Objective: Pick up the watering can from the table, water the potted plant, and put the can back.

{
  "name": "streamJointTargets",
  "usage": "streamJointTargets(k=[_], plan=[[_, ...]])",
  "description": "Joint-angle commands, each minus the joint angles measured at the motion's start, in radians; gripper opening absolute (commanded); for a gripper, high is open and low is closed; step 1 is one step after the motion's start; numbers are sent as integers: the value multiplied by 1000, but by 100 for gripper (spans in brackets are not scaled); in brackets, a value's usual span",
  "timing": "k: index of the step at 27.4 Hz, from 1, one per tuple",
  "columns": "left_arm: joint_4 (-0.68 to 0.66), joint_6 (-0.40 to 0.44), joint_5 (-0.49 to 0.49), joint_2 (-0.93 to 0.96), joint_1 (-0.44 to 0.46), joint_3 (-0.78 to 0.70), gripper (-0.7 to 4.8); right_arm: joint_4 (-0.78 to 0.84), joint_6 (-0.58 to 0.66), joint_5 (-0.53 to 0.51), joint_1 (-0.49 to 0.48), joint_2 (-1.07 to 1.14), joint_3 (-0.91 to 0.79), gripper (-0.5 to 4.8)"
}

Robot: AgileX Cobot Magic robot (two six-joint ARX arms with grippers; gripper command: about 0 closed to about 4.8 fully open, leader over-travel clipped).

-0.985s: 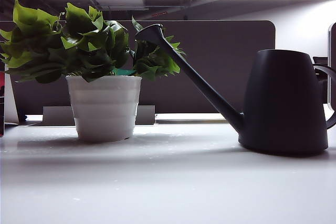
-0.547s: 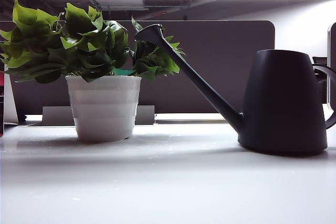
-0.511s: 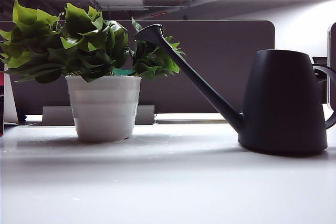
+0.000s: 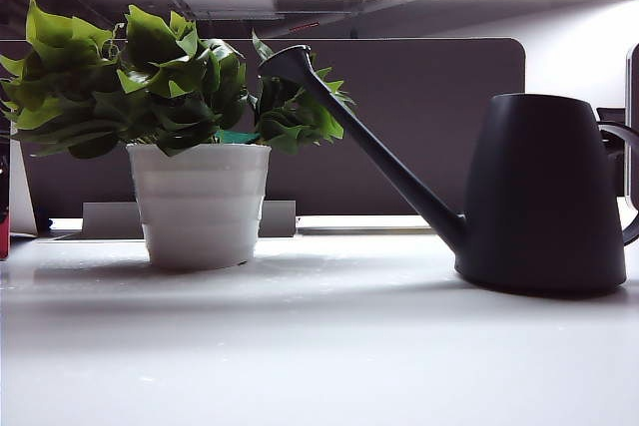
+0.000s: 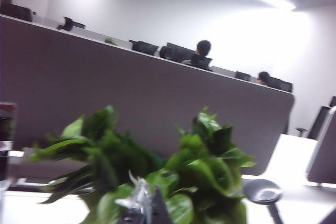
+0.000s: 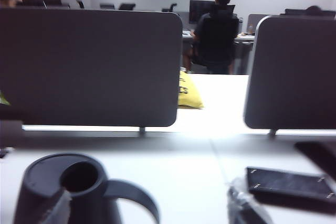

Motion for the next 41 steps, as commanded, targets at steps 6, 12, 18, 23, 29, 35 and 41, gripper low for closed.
streamJointTargets(k=[6,12,18,23,29,35,41], plan=[[-5,48,-12,260,-149,162,-5,-60,-126,-8,1,307,197,442],[85,241,-191,356,-361,204,-5,-6,-127,-23,1,481,195,457],[39,251,-336,407,-585,204,-5,72,-145,-19,-1,678,177,479],[13,337,-420,462,-749,205,-5,180,-179,-13,-1,826,159,479],[-22,351,-419,550,-859,205,-5,359,-205,74,-1,1007,159,479],[-60,354,-275,622,-870,205,-5,564,-205,93,-1,1172,160,479],[-68,397,-198,650,-868,206,-6,732,-205,90,-1,1310,163,479]])
